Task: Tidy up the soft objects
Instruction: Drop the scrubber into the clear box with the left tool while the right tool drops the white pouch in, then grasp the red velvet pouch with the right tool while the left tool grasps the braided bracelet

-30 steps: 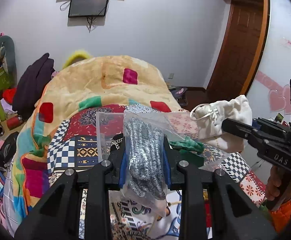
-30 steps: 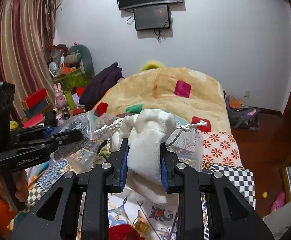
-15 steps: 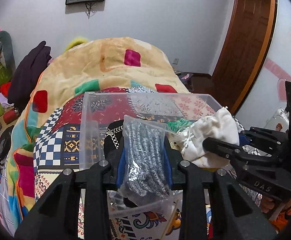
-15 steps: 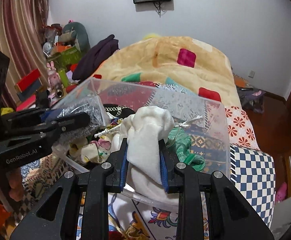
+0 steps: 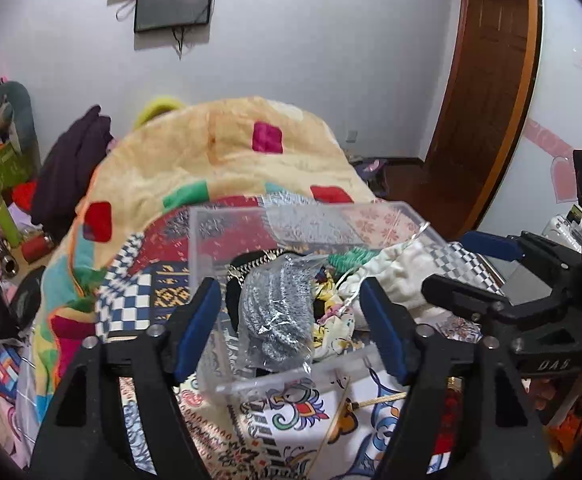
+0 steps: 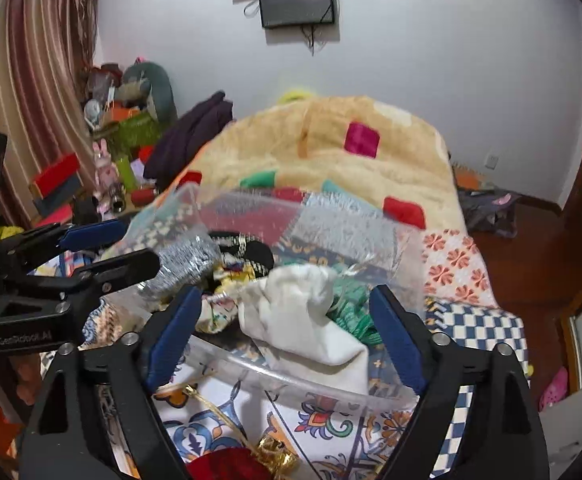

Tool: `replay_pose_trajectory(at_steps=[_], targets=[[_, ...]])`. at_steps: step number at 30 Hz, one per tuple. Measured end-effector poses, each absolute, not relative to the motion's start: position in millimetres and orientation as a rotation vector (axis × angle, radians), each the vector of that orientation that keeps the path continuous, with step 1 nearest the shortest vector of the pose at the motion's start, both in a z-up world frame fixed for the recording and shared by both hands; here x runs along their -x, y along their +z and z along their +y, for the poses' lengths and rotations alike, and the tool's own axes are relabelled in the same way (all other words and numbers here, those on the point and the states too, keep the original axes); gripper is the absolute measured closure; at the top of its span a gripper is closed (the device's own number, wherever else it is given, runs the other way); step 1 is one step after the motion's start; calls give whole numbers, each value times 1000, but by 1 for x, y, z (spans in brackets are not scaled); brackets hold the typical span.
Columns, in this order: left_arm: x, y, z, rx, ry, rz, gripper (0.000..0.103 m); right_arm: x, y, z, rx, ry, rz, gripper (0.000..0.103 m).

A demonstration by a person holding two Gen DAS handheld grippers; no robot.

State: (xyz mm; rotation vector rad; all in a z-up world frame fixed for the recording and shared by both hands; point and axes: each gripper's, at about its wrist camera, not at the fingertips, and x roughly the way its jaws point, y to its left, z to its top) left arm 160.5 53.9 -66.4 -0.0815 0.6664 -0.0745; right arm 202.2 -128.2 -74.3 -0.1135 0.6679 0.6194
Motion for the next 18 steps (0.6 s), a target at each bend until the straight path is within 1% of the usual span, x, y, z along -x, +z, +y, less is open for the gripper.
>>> replay_pose_trajectory(at_steps=[1, 3, 5, 11, 18], targets=[[-155, -61, 54, 78, -70, 653, 24, -198, -70, -131, 114, 617, 655, 16], [-143, -53, 55, 76, -52, 627, 11, -191, -62, -136, 108, 614, 635, 11], [-134, -47, 56, 75, -39, 608, 6, -185, -56, -142, 99, 609, 617, 0], [-106, -41, 56, 45, -23, 612, 3, -167, -51, -153, 116, 602, 604, 0], [-84, -64, 50, 7, -19, 678, 2, -150, -80, -155, 138, 635, 693, 0]])
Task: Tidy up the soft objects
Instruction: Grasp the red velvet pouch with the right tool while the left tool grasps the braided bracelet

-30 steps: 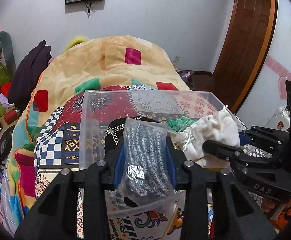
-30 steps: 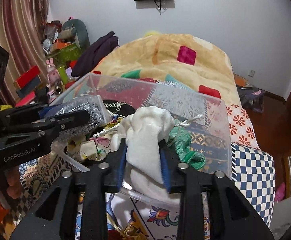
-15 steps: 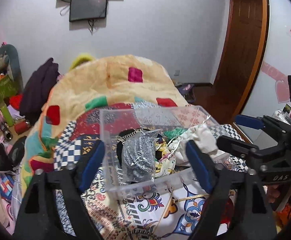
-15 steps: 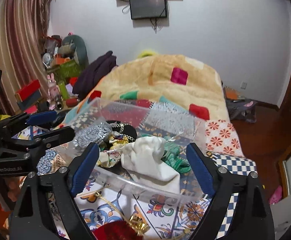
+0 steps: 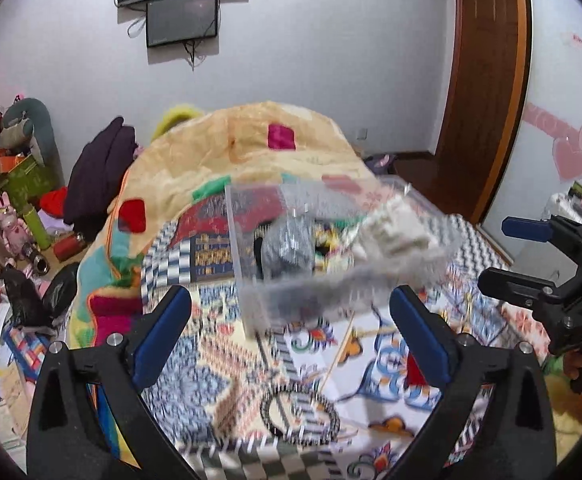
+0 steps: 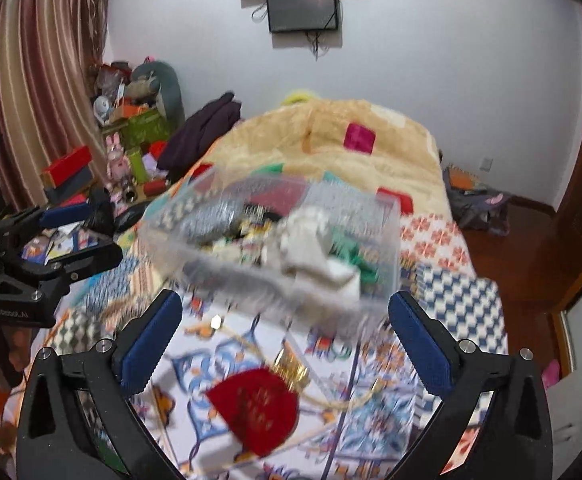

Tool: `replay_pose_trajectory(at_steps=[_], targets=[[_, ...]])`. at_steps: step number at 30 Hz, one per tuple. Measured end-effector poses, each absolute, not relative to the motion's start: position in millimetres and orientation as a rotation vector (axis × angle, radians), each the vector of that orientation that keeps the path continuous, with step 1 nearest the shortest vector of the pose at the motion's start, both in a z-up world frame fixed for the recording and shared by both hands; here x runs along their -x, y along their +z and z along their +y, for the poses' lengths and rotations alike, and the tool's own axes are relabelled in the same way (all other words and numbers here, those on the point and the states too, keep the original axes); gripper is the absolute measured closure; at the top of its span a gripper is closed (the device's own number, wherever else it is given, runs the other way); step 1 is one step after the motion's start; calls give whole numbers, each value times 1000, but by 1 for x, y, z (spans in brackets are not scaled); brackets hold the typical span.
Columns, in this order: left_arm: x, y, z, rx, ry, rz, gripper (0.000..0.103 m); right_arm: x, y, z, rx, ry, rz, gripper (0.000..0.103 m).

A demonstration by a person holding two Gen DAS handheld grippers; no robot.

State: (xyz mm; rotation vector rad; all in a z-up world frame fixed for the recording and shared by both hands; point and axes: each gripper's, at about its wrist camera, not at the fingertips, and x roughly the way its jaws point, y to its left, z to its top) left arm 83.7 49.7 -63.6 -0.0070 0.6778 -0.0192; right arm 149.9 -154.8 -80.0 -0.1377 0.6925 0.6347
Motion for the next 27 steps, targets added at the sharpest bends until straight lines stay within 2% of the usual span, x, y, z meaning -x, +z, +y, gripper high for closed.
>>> replay_pose_trajectory(at_steps=[9, 16, 18, 22, 23, 27], targets=[[-76, -124, 48, 6, -25, 852, 2, -144, -133, -150, 158, 664, 856, 0], [-70, -149, 51, 50, -58, 914, 2, -141, -155, -140, 208, 682, 927, 3], [-68, -152, 50, 54, -63, 918, 2, -141, -158, -138, 216, 690, 943, 9], [-67, -153, 50, 59, -78, 903, 5, -143, -163, -139, 211, 690, 973, 33], [-66, -152, 50, 53, -76, 899, 9, -143, -163, -140, 209, 686, 971, 34], [-66, -153, 45, 16, -82, 892, 22, -141, -160, -142, 212, 684, 954, 52]])
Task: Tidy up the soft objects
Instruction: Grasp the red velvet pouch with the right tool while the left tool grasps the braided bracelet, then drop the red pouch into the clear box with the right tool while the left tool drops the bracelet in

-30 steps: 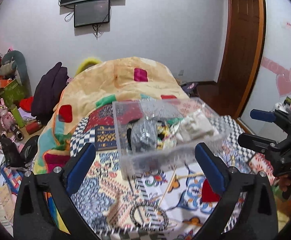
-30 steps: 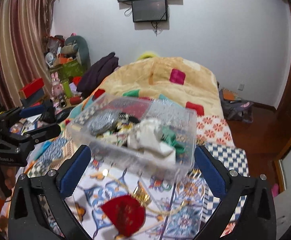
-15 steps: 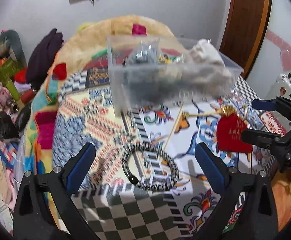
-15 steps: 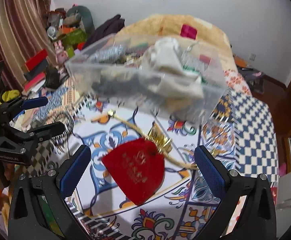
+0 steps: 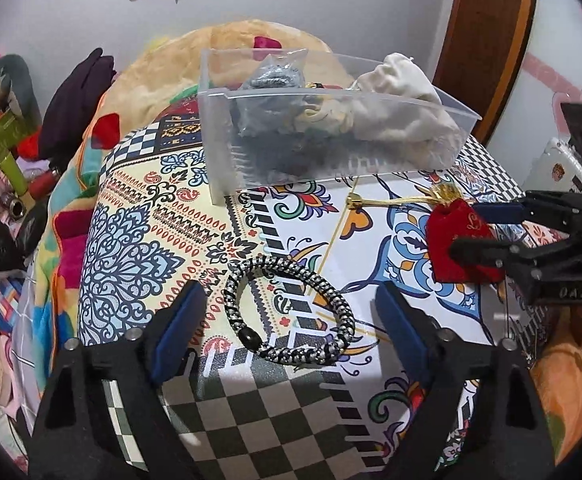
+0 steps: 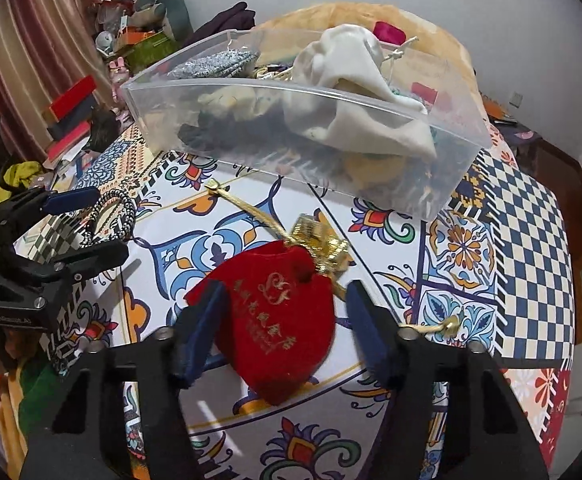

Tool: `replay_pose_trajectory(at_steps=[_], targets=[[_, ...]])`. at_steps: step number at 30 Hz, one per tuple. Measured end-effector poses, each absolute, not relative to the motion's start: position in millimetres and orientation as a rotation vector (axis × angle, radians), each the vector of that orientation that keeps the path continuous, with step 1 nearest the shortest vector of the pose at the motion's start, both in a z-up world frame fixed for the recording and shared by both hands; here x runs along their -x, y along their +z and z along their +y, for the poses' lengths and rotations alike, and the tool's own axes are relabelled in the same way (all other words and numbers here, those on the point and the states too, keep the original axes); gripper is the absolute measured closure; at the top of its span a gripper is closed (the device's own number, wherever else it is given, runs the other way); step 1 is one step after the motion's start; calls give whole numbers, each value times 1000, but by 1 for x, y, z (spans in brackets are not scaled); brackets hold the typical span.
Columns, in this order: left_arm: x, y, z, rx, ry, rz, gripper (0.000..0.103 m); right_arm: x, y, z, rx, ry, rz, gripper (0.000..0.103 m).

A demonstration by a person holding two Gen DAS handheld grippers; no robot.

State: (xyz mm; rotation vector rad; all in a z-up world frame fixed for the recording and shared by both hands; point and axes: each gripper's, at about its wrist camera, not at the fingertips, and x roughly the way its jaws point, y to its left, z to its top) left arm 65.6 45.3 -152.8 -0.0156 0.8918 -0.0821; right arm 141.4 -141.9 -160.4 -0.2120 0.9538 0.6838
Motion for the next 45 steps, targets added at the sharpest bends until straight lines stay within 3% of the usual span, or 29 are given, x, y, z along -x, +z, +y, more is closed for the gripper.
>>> replay_pose_trajectory(at_steps=[4, 8, 12, 15, 34, 45], targets=[[-65, -153, 38, -34, -84, 886, 36, -141, -158, -142, 212, 691, 945, 68], [-65, -150, 35, -35, -108, 891, 62, -139, -154, -144, 204, 704, 928, 78], [-67, -148, 38, 0, -133, 905, 83, -136, -147, -148, 194, 712, 900, 81], [-66, -141, 37, 3, -131, 890, 91, -135, -141, -152, 179, 715, 877, 82], [-86, -42, 28, 33, -144, 582, 91, -149, -57, -173, 95, 661, 616, 82], [-145, -40, 28, 54, -131, 573, 91, -183, -44, -161, 89, 651, 558, 82]])
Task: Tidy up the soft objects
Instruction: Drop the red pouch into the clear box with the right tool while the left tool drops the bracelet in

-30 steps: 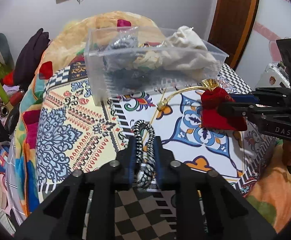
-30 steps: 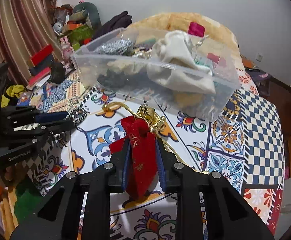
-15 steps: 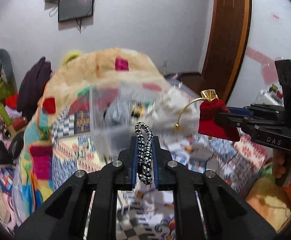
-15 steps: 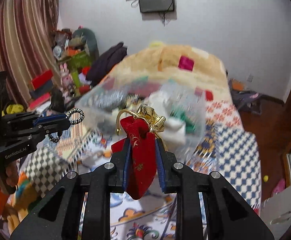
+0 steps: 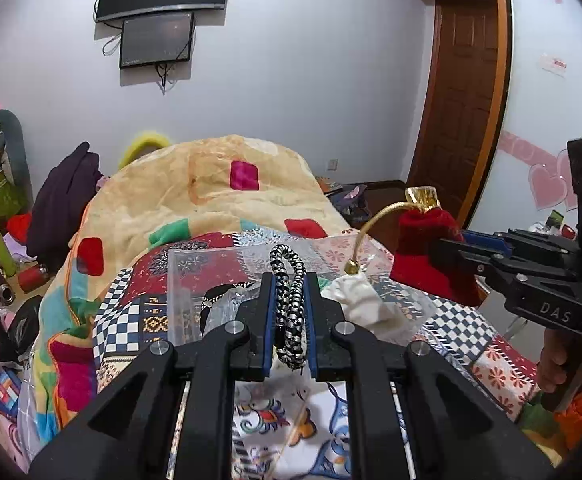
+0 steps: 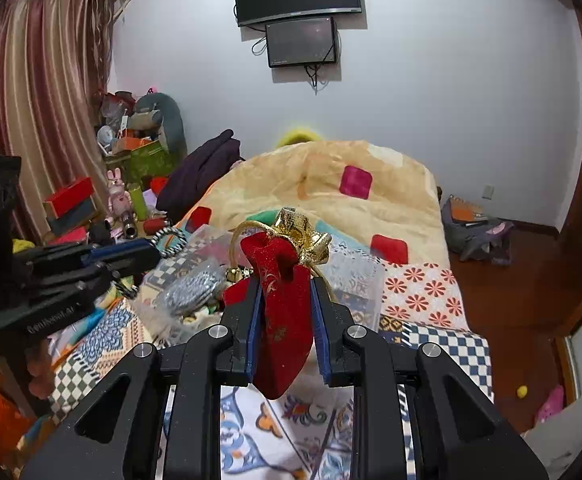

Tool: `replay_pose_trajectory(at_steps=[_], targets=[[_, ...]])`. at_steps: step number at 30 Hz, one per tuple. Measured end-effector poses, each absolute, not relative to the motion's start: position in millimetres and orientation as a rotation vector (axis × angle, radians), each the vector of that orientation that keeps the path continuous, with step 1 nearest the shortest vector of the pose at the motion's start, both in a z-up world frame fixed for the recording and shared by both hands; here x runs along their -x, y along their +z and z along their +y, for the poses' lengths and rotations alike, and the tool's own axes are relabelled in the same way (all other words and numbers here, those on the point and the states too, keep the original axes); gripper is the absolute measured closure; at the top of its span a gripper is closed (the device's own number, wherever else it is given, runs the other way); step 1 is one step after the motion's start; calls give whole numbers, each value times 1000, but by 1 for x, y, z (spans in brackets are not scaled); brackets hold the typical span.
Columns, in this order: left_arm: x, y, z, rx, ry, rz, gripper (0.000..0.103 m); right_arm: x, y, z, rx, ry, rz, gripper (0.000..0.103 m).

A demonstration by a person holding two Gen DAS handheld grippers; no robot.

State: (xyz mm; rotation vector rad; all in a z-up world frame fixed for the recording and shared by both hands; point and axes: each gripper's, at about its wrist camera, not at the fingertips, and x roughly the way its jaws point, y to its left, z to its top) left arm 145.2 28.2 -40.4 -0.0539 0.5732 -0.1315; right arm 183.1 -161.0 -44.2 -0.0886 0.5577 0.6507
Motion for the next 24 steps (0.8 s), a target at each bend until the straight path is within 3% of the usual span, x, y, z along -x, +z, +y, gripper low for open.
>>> replay_pose_trajectory(at_steps=[16, 18, 21, 24], targets=[[-198, -106, 29, 94, -161, 779, 90, -215, -108, -118, 183, 691, 723, 81], [-199, -107, 29, 107, -168, 784, 82, -215, -108, -118, 183, 690, 723, 80], [-197, -104, 28, 109, -169, 773, 72, -211, -107, -116, 200, 680, 718, 72], [-189, -97, 26, 97, -161, 747, 62, -208, -105, -116, 205, 674, 717, 53]])
